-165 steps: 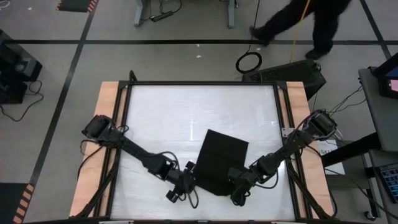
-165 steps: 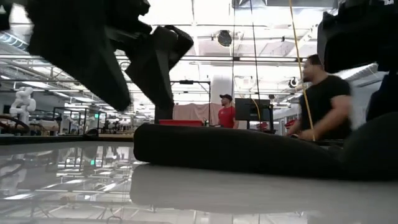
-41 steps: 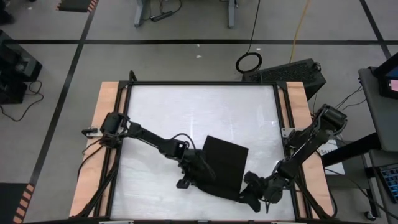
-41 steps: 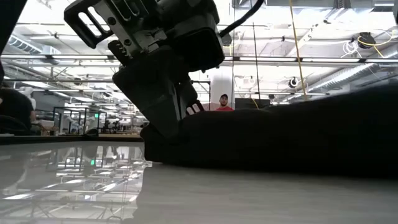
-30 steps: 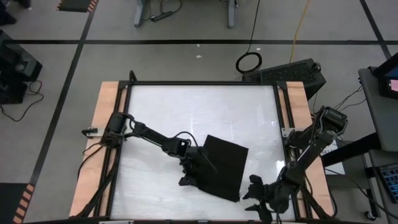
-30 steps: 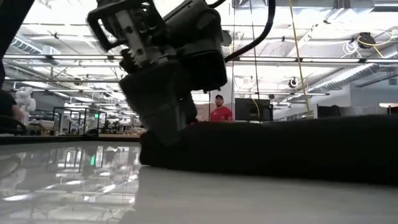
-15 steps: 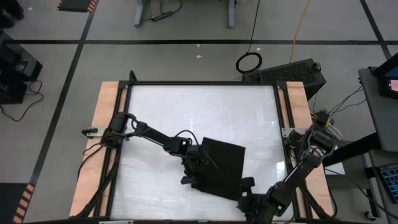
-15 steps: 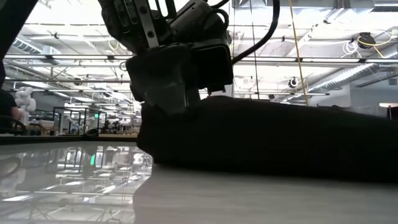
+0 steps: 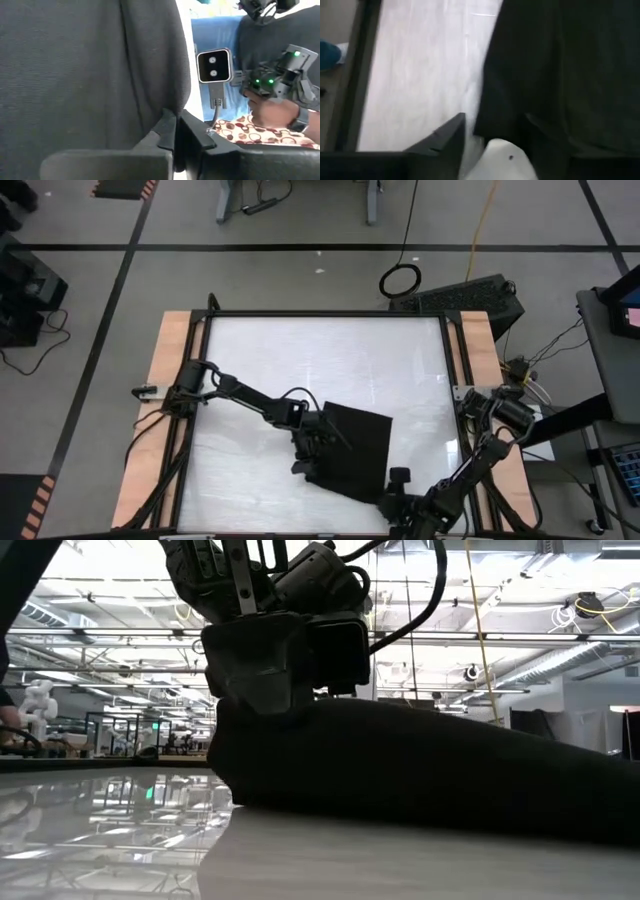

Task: Roll towel into tight, uniform cylinder
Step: Roll the black towel

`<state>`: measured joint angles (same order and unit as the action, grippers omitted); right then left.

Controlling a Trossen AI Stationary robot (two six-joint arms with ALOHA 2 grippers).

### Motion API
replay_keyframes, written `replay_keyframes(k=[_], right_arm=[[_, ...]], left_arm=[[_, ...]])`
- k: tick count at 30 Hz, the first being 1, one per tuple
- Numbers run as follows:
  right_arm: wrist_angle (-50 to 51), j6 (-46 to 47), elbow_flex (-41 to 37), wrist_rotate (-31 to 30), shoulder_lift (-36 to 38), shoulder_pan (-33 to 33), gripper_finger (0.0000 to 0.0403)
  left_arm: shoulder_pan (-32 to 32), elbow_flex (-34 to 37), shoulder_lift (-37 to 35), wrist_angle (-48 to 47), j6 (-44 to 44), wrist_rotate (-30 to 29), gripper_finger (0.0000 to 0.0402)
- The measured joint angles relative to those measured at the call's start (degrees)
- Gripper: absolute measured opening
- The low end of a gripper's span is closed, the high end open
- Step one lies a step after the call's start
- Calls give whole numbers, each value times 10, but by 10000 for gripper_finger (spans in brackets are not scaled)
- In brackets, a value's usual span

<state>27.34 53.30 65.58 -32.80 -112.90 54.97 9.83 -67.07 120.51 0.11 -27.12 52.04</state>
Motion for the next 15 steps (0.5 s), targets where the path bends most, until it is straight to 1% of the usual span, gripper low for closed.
replay_keyframes(k=[4, 7, 8, 9, 12, 15], right_arm=[[12, 4, -1, -9, -1, -8, 93], [24, 28, -2, -12, -1, -11, 30], [27, 37, -2, -13, -1, -11, 17], [27, 46, -2, -14, 0, -11, 11], [27, 84, -2, -12, 2, -11, 15], [28, 117, -3, 0, 10, -10, 12]], left_arm=[[5, -1, 0, -4, -1, -18, 32], [8, -12, 0, -15, 5, -27, 64], [8, -16, 0, -15, 6, -28, 79], [8, -20, -1, -14, 7, -28, 95], [4, -29, -4, -21, 18, -37, 141], [0, -41, -20, -69, 54, -71, 172]])
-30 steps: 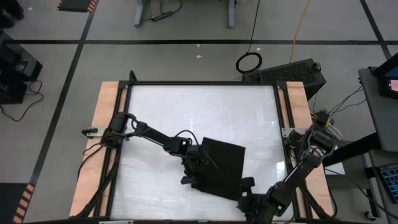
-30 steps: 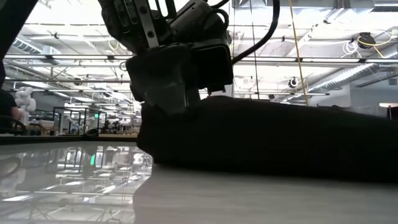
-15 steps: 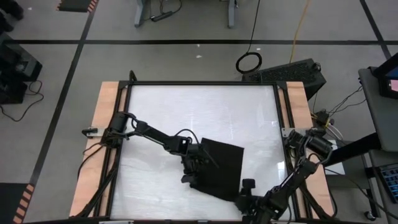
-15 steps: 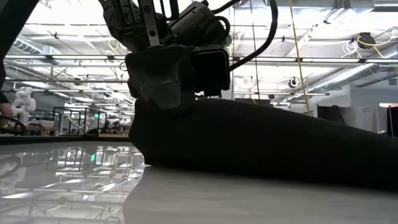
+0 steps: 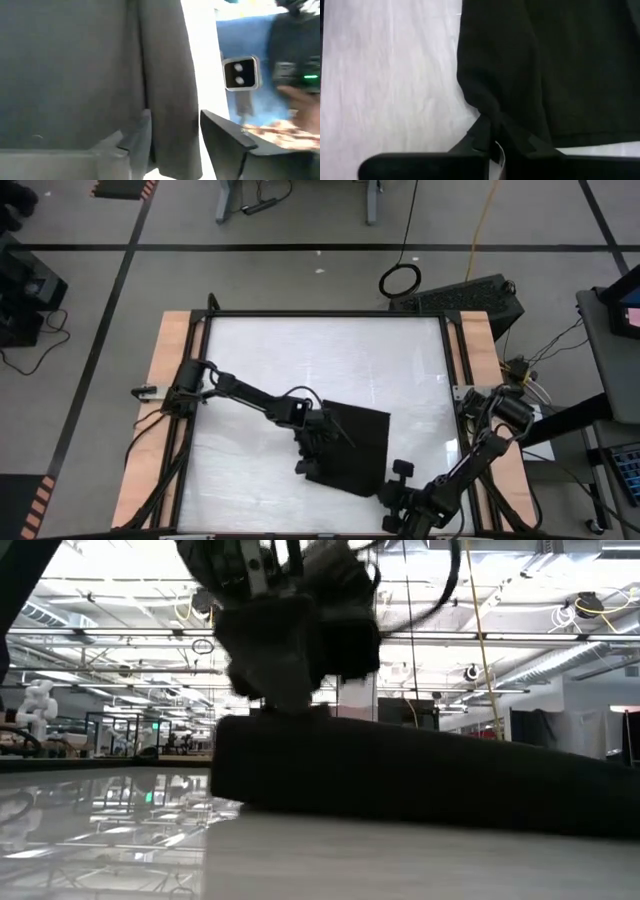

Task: Roll towel into tight, uniform cylinder
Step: Roll the black towel

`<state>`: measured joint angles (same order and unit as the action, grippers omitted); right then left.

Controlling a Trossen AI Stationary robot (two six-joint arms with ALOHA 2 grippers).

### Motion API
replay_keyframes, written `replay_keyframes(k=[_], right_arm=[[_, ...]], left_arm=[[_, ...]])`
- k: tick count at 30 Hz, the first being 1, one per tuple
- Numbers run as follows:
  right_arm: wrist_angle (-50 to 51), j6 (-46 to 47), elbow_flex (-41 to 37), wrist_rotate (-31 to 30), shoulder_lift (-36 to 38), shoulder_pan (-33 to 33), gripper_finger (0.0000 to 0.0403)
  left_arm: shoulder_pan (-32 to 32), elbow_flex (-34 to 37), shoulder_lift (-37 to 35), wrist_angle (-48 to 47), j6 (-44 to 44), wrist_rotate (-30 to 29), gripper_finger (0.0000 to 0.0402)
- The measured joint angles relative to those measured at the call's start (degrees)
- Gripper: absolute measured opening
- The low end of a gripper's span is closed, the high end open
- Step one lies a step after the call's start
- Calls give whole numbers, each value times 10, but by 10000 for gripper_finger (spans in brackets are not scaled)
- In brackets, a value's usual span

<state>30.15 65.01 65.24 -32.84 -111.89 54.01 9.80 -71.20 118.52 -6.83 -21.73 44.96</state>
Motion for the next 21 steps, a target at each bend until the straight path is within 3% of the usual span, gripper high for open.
replay_keyframes(k=[7, 16, 21], right_arm=[[-45, 71, -37, 57, 42, 4, 4], [-189, 150, -120, 64, 93, 5, 4], [-253, 175, -147, 63, 100, 5, 4]], left_arm=[[22, -21, -62, -97, 158, -157, 190], [110, -21, -88, -87, 333, -350, 190], [139, -18, -86, -66, 387, -430, 190]])
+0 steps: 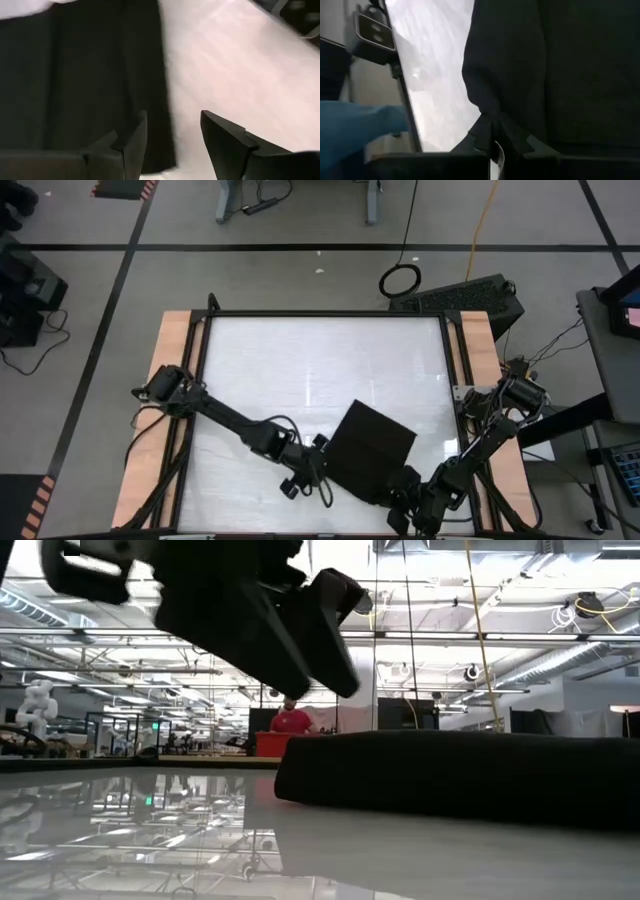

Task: Roll towel into tight, uniform cylinder
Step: Roll the black towel

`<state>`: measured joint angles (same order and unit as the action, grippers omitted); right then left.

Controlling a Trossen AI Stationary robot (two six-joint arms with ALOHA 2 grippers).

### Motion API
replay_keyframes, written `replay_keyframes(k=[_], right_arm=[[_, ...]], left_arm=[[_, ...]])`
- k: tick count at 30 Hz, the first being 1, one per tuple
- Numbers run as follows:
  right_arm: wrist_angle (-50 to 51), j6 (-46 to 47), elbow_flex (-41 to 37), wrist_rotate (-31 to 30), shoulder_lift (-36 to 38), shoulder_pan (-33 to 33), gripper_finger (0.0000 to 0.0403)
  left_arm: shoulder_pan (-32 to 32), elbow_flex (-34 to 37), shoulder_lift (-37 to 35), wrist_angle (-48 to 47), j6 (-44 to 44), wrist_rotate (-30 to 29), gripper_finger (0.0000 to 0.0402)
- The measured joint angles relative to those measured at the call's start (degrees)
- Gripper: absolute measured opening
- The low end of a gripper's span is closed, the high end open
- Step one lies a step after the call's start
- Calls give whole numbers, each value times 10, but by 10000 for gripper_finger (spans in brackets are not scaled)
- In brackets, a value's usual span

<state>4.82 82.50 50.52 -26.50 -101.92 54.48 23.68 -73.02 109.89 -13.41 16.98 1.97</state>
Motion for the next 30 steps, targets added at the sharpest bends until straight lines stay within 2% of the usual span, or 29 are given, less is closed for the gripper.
replay_keyframes(k=[4, 12, 16, 20, 24, 27, 30], right_arm=[[-81, 22, -31, -1, 1, 0, 4], [-243, 69, -94, -19, 1, 7, 4], [-283, 82, -107, -48, 1, 13, 4], [-318, 86, -114, -60, 1, 18, 4], [-350, 86, -124, -69, 1, 19, 4], [-366, 85, -129, -72, 1, 19, 4], [-370, 89, -130, -82, 1, 19, 4]], left_arm=[[-1, 16, 1, 28, 5, -36, 190], [-13, 40, 1, 62, 27, -5, 190], [-12, 53, 1, 81, 40, -4, 199], [-13, 70, 1, 101, 47, -5, 233], [-15, 69, 13, 106, 52, -37, 262], [-19, 70, 32, 113, 60, -29, 265], [-19, 70, 46, 122, 60, -17, 252]])
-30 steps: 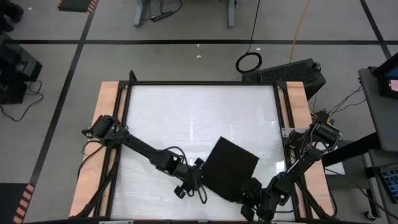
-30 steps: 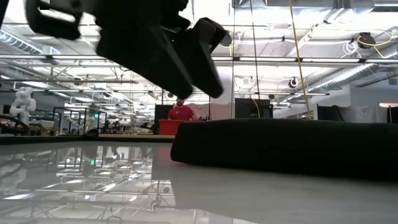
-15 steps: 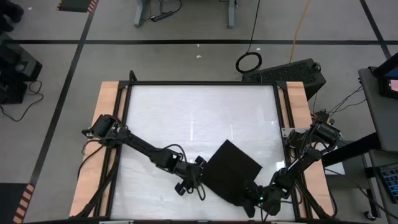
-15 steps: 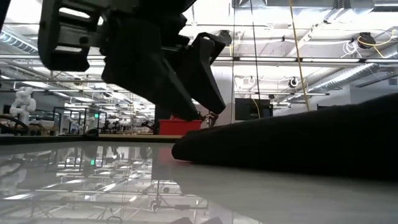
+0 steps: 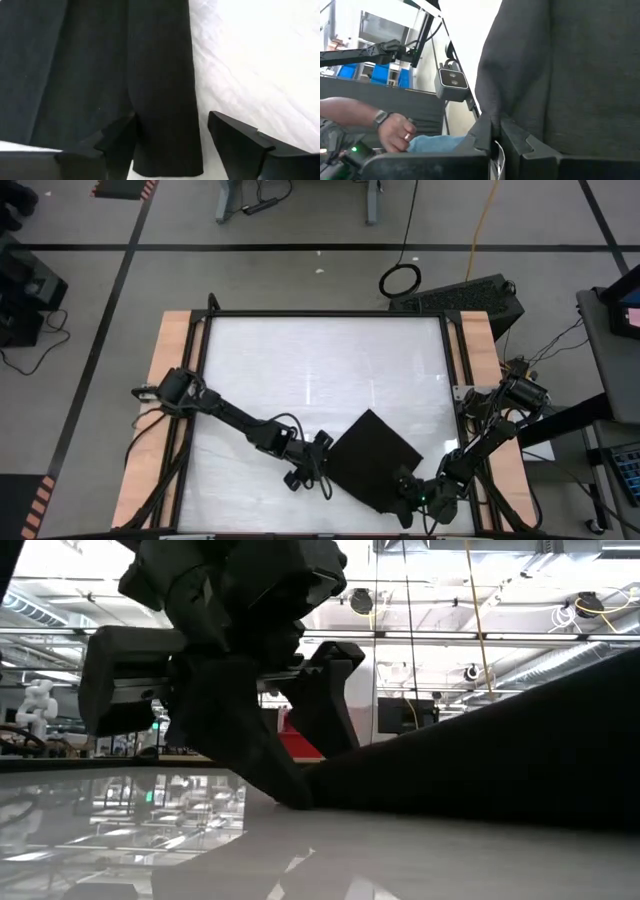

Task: Roll towel into tight, uniform cylinder
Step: Roll the black towel

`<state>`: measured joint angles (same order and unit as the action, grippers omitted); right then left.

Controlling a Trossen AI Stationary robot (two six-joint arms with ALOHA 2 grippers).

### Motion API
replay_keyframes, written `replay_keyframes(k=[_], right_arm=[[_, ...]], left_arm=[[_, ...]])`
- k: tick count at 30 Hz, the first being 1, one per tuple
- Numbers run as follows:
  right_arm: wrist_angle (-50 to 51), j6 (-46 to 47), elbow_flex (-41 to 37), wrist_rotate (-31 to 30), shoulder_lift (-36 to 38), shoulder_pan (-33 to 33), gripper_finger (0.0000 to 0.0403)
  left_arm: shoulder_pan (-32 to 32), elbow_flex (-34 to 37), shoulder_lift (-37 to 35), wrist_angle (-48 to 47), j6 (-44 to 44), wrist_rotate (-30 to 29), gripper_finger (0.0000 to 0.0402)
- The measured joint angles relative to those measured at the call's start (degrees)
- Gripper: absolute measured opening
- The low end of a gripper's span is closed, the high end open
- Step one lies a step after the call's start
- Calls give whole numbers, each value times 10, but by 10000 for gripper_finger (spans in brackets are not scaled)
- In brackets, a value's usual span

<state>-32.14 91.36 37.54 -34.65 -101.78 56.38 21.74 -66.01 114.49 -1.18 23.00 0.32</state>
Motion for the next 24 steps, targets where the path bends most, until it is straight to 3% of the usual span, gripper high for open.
replay_keyframes(k=[5, 12, 18, 24], right_arm=[[-3, 8, 0, 1, 0, 0, 4], [-3, 12, 0, 4, 0, 17, 19], [-7, -22, 0, 50, 7, 30, 98], [38, -109, 2, 91, 52, 30, 204]], left_arm=[[1, -1, 7, 15, -1, -1, 185], [0, -13, 9, 23, 0, 4, 23], [-9, -36, 9, -45, -26, 80, 12], [-45, -48, 9, -94, -106, 261, 10]])
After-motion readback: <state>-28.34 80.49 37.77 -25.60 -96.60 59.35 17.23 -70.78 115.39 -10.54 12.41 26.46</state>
